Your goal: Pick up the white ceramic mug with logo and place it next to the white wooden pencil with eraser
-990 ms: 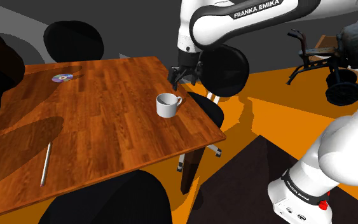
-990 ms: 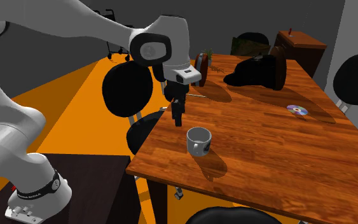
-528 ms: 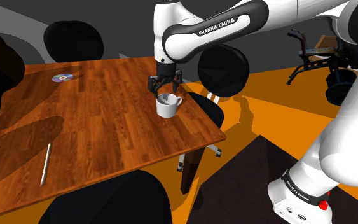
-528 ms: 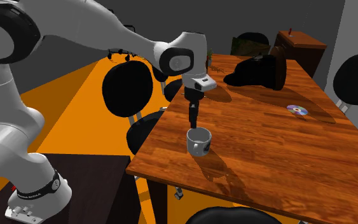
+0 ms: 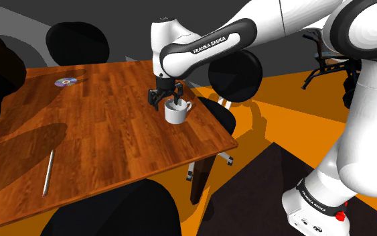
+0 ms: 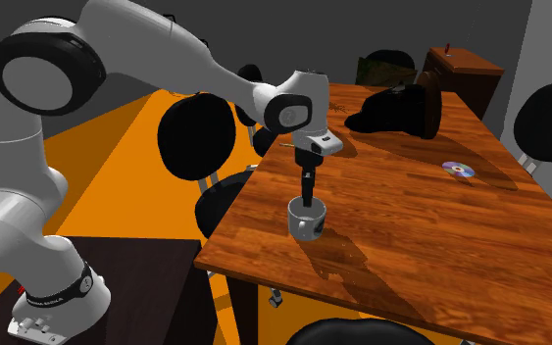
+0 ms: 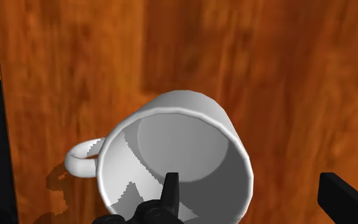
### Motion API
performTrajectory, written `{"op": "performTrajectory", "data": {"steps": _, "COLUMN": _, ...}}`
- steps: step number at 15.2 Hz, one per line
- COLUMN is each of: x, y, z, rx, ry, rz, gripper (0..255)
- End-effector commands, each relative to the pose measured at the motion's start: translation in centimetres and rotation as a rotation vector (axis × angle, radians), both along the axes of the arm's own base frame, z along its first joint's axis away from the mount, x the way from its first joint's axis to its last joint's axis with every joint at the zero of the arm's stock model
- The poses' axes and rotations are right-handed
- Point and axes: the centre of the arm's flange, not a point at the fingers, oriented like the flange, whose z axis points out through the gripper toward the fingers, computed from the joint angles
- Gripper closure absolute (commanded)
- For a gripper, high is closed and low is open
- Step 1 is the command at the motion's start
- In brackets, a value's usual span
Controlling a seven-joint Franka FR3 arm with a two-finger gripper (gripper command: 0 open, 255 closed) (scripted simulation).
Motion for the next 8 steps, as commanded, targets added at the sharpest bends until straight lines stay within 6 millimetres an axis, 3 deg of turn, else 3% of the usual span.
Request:
{"op": "performTrajectory", "data": {"steps": 1, "x": 0.00, "y": -0.02, "z": -1.01, "rx": 0.000, "ry": 0.000, "rz": 0.000, "gripper": 0}}
{"op": "performTrajectory", "data": {"steps": 2, "x": 0.04, "y": -0.07, "z": -1.84, "rx": 0.000, "ry": 0.000, "rz": 0.000, "gripper": 0}}
{"op": "performTrajectory", "data": {"steps": 8, "x": 0.04, "y": -0.07, "z": -1.84, "rx": 0.000, "ry": 0.000, "rz": 0.000, "gripper": 0}}
